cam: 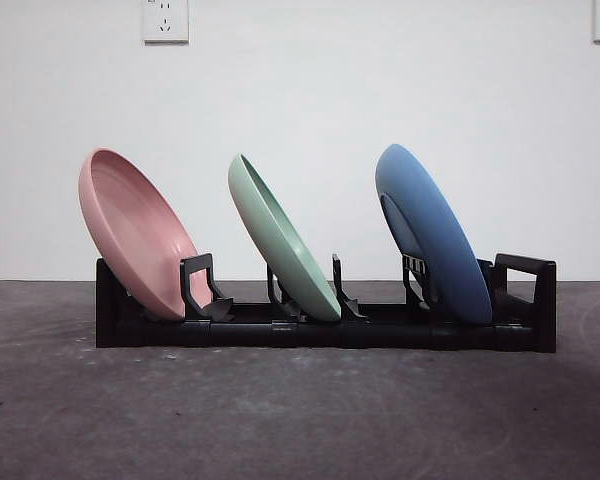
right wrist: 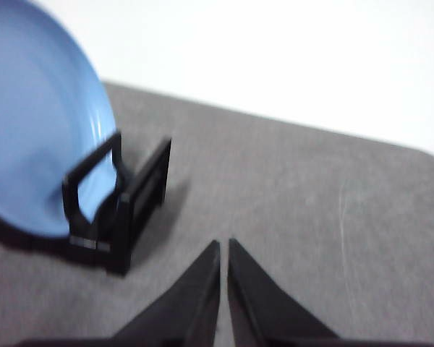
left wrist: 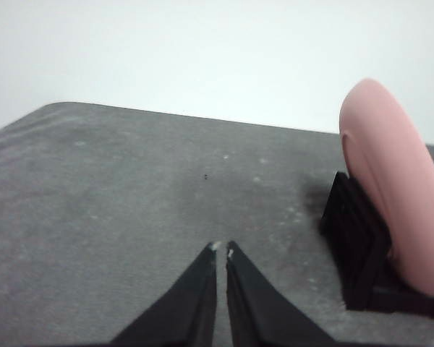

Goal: Place the plate

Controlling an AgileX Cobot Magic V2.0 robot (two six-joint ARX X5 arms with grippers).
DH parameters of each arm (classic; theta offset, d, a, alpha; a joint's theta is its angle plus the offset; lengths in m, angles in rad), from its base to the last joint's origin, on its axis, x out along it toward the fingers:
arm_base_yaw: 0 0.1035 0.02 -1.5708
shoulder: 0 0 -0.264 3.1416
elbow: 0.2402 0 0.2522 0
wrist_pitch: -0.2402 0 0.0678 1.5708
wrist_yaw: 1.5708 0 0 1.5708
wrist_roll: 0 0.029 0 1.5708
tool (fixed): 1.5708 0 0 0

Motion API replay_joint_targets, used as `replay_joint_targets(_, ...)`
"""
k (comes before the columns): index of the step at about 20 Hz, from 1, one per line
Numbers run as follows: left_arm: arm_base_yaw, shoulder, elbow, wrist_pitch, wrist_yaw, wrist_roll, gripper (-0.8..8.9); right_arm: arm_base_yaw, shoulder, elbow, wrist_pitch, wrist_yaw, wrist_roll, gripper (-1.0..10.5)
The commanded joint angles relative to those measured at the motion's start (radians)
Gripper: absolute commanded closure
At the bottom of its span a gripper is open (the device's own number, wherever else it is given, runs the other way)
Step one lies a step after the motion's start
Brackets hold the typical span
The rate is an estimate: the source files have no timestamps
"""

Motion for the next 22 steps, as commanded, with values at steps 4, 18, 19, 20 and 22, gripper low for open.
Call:
replay_joint_targets(4, 0.000, -0.002, -0.019, 0.053, 0.002, -0.235, 7.96, -0.001, -0.001, -0.003, 0.104, 0.002, 0.322, 9.3)
replay_joint_targets(18, -0.001, 0.015, 0.079, 0.232, 0.051, -0.664, 7.96, -0.001, 0.024, 0.089, 0.175, -0.009, 0.885, 9.3)
replay_joint_targets(19, -0.001, 0.027, 0.103, 0.200, 0.068, -0.671, 7.96, -0.001, 0.037, 0.113, 0.137, -0.022, 0.882, 9.3)
replay_joint_targets(20, -0.001, 0.044, 0.128, 0.168, 0.090, -0.669, 7.96, -0.001, 0.055, 0.139, 0.106, -0.037, 0.875, 9.3)
replay_joint_targets(22, -0.001, 0.093, 0.193, 0.088, 0.153, -0.634, 7.95, -0.001, 0.106, 0.199, 0.061, -0.078, 0.832, 9.3)
